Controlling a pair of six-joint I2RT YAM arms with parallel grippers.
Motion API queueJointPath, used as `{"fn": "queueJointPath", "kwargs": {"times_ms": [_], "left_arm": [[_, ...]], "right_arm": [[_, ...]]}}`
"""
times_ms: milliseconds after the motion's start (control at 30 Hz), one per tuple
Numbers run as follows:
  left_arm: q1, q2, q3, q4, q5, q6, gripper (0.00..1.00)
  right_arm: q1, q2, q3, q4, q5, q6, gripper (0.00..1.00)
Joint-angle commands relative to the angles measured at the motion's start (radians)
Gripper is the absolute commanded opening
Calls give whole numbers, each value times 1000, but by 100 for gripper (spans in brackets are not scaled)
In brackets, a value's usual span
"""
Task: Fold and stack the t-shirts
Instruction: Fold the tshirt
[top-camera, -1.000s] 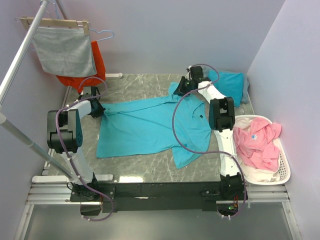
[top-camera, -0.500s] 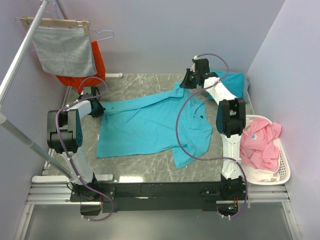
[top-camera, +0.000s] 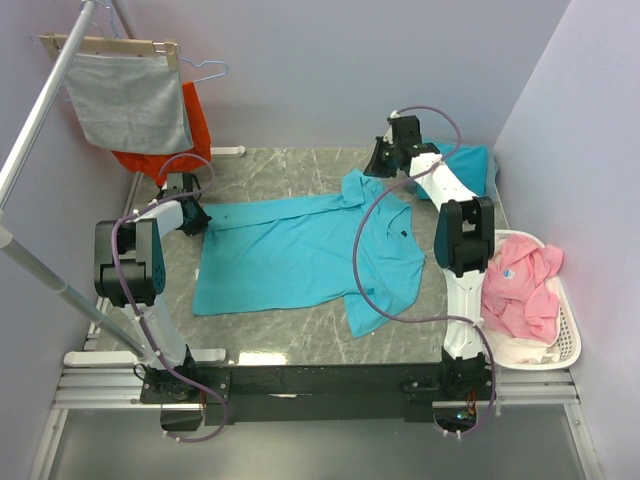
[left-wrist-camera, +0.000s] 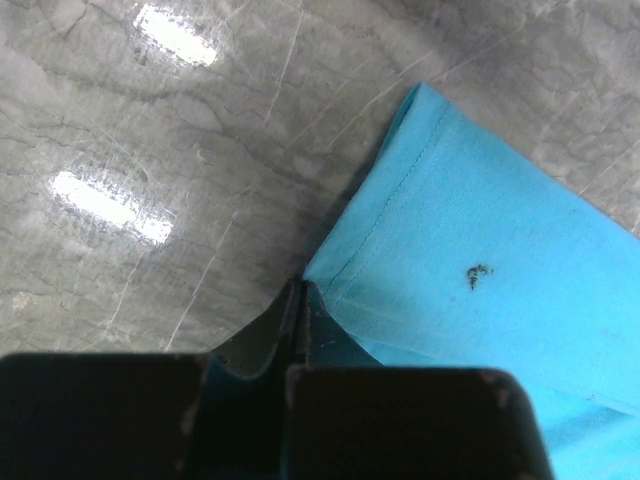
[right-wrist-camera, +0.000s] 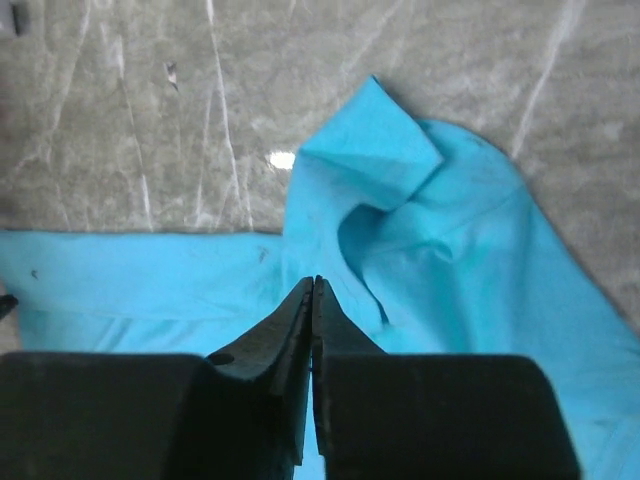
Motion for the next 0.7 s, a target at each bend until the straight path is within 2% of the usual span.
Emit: {"fn": "queueJointPath", "kwargs": {"times_ms": [0,67,167,300,500,633,667], "left_arm": [[-6,-34,-2,-17,4,19,1],[-6,-33,-2,-14,5,19,1],[-6,-24,1,-15,5,21,1],[-6,-13,7,-17,2,21,1],[-6,6,18,-20,-2,22,1],[-6,9,21,-26,-4,24,1],[-5,9,21,-26,-5,24,1]], "right_arm": [[-6,59,81,-4,-31,9,13],[-8,70,85,-3,-33,15,39],[-8,96,103,-4,-39,21,53],[-9,155,167,-20,-60,26,53],[-9,197,201,-3,-106,46,46],[-9,214,218,16,-137,53,36],[-8,206,204,31,-134,56,26]]}}
